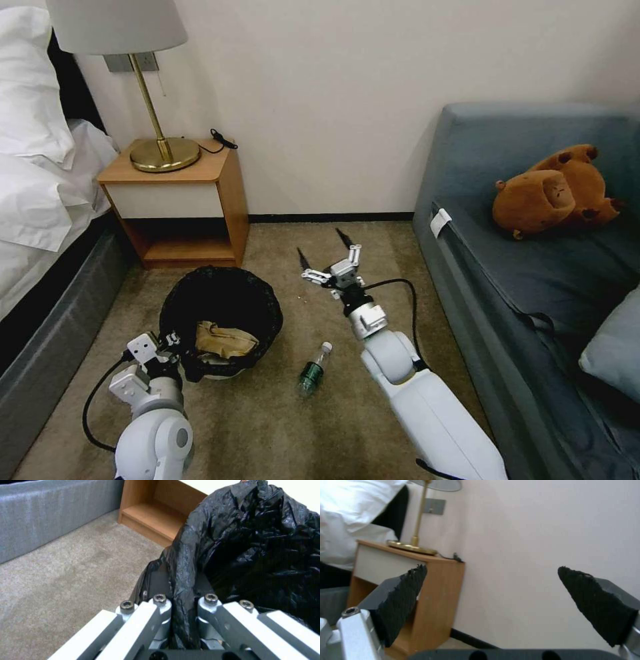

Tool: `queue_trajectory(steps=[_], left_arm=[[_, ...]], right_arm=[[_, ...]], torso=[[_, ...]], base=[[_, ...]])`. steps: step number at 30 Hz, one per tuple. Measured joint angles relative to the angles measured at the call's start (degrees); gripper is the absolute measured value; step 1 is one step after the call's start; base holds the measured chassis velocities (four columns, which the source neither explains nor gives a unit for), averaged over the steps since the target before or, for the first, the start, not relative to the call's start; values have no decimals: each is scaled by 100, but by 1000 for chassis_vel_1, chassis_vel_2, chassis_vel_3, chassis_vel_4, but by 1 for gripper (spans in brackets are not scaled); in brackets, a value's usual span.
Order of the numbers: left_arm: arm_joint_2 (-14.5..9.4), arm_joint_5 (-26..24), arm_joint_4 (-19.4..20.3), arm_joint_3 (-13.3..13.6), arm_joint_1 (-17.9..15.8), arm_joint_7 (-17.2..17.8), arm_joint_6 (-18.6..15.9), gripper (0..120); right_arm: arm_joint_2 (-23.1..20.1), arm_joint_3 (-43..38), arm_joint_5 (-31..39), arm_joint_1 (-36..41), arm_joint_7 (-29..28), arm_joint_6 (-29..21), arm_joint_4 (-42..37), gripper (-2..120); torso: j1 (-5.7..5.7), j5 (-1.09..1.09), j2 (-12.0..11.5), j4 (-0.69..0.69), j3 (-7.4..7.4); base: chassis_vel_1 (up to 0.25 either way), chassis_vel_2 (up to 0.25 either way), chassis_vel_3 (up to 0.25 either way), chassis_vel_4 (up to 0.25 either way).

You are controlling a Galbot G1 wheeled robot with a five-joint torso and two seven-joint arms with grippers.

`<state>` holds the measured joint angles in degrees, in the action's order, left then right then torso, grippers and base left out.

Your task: Pick up the trash bin, then pick up the garbage on the floor and place it into the trash bin.

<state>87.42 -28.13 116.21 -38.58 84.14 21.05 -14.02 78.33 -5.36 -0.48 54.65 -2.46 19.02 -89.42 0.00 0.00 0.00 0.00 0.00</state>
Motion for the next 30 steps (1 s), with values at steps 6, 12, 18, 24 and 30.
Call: queue_trajectory(steps=[6,12,18,24,30], left_arm=[[-5,-6,-20,-14,-8,0,0,4],[4,-13,-46,-20,-2,-3,8,4],[2,-40,-46,-27,17,-8,27,4],[2,-53,-45,-23,11,-11,33,4],[-1,-56,-46,-24,-14,-11,33,4]], right_arm=[[9,-233,0,212,0,93,-43,100],[161,-482,-69,570,45,146,-77,100],[282,-610,-293,852,179,232,66,100],[397,-662,-453,1018,345,360,225,100],[532,-677,-571,1143,397,485,385,100]], torso=[[0,0,0,0,0],[0,-1,0,0,0],[0,-1,0,0,0],[0,-1,0,0,0],[0,-1,0,0,0]], base=[[0,0,0,0],[0,0,0,0],[0,0,0,0],[0,0,0,0],[0,0,0,0]])
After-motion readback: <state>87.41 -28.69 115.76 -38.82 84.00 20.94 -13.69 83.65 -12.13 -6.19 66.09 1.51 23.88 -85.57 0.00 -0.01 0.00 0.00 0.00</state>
